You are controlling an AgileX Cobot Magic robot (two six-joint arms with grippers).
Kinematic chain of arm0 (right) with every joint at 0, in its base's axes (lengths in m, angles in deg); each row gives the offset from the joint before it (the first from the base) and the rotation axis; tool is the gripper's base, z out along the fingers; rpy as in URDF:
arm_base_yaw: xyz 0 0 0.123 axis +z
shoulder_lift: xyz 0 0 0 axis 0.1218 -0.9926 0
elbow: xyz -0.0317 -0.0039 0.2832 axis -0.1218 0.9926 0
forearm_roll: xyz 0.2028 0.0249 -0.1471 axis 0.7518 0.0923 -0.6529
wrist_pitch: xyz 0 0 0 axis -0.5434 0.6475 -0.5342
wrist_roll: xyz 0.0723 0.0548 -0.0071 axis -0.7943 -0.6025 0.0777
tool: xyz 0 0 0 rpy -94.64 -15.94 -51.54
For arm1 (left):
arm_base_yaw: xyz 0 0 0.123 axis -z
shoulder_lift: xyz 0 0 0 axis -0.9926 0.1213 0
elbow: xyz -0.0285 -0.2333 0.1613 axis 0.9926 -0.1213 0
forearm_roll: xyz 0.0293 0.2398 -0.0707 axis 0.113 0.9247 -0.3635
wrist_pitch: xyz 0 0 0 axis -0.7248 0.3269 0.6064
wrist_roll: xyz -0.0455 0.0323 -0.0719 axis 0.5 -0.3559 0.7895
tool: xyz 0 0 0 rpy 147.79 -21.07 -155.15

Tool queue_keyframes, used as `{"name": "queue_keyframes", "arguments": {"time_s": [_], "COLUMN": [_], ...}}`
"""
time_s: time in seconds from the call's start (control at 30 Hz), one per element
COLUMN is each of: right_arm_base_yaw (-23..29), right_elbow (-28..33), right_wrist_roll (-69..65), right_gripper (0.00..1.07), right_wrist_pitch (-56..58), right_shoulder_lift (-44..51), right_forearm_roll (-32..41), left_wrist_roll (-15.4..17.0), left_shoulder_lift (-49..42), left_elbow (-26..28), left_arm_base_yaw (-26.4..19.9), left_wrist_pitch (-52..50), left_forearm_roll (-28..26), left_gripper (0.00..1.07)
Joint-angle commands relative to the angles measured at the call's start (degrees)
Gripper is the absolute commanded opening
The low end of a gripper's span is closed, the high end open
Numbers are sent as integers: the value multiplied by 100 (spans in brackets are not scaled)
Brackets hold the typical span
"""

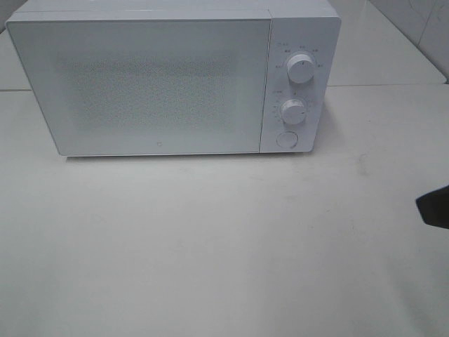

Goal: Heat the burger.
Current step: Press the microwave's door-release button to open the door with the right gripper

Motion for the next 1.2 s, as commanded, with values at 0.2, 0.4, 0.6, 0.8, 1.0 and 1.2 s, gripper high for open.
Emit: {"name": "queue_keyframes", "arguments": {"time_s": [0.2, 0.4, 0.6, 0.8, 1.0, 1.2], "right_arm_base_yaw": [-258, -1008, -1530, -1919, -2086, -2114], "right_elbow": [-23, 183, 561, 596, 705, 705], "right_wrist_roll": [40, 109, 109, 109, 132, 155], "right_gripper": [76, 76, 76, 76, 76, 76], "right_wrist_pitch": [848, 922, 814, 854, 997, 997], "right_shoulder_lift": [1203, 2057, 2848, 3380, 3885, 4291], "right_forearm_roll": [-218, -218, -223, -218, -218, -218], "left_wrist_roll": [23, 23, 23, 23, 23, 23], "left_shoulder_lift": [-97, -97, -97, -97, -97, -97], "left_elbow": [-17, -17, -17, -17, -17, -17], "left_arm_base_yaw": [-6, -6, -6, -6, -6, -6], "left_wrist_pitch": [-40, -40, -40, -40, -40, -40], "left_forearm_roll": [6, 6, 6, 6, 6, 6], "left_gripper": [100, 100, 100, 100, 100, 100]}}
